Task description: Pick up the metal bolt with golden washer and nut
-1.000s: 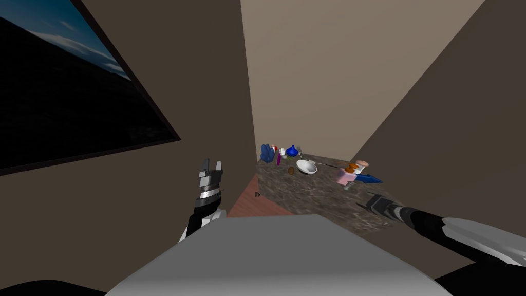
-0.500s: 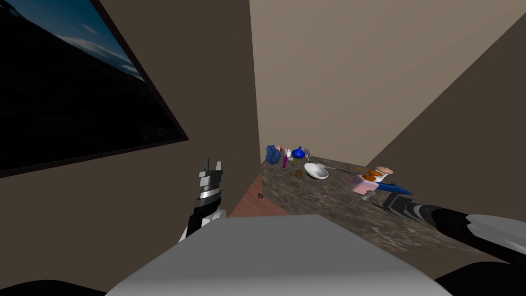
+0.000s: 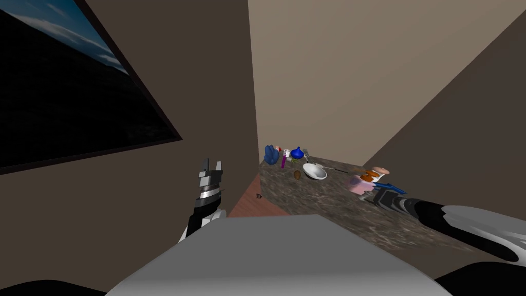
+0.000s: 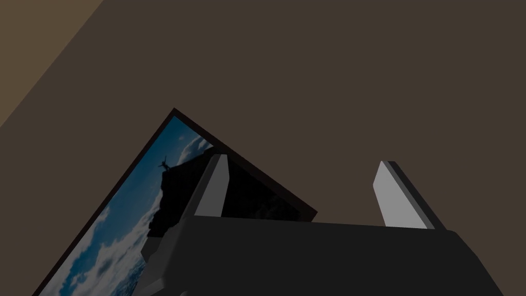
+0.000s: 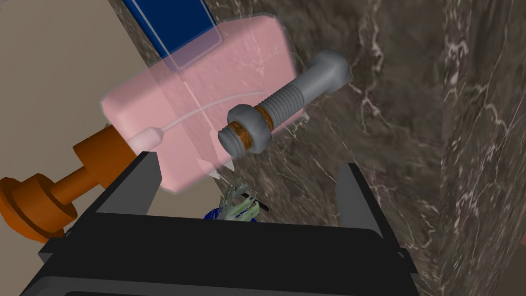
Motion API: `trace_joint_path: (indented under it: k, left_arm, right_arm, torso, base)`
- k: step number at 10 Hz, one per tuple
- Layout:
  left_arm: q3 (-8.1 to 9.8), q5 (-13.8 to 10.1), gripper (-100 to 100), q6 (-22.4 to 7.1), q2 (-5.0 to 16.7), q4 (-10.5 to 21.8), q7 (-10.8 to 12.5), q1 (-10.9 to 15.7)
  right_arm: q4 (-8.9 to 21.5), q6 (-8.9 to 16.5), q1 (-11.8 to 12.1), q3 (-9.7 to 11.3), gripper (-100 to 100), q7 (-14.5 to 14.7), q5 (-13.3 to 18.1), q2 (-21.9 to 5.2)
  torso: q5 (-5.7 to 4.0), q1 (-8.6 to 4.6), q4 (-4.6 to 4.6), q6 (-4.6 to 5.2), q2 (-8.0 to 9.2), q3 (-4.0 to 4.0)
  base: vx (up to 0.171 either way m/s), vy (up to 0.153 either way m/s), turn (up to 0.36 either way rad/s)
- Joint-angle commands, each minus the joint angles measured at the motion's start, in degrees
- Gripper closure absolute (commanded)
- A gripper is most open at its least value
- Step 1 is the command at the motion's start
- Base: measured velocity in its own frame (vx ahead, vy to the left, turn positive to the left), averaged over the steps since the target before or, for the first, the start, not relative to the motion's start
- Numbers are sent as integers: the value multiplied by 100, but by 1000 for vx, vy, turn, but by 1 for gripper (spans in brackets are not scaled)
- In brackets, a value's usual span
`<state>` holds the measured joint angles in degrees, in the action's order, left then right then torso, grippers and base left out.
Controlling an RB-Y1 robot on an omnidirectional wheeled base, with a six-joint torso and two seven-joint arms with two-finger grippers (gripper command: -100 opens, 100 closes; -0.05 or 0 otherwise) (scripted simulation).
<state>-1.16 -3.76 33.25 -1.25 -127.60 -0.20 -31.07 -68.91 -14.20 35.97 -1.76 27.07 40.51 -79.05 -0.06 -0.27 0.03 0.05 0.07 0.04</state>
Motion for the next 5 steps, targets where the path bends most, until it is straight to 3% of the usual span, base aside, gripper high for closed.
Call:
trace_joint_path:
  k: [1,2,3,4,5]
  left_arm:
    - [0,0,0,0,0,0,0,0]
    - [0,0,0,0,0,0,0,0]
    - [0,0,0,0,0,0,0,0]
    - [0,0,0,0,0,0,0,0]
    - [0,0,0,0,0,0,0,0]
  right_arm:
    - [-200,246,-3,137,-100,-81,-23,-103]
    - [-403,439,-23,399,-100,-243,-56,-306]
    - [-557,595,-23,407,-100,-243,-56,-306]
    - [-781,783,-44,645,-100,-405,-89,-509]
    - [-914,964,-44,678,-100,-405,-89,-509]
  torso:
    - [0,0,0,0,0,0]
    - [-1,0,0,0,0,0]
    - [0,-2,0,1,1,1]
    - [-1,4,0,0,1,1]
    - [0,1,0,2,0,0]
  base:
    - [16,-69,-33]
    - [13,-75,-84]
    - [14,-58,-41]
    - [22,-72,-85]
    - [17,-61,-36]
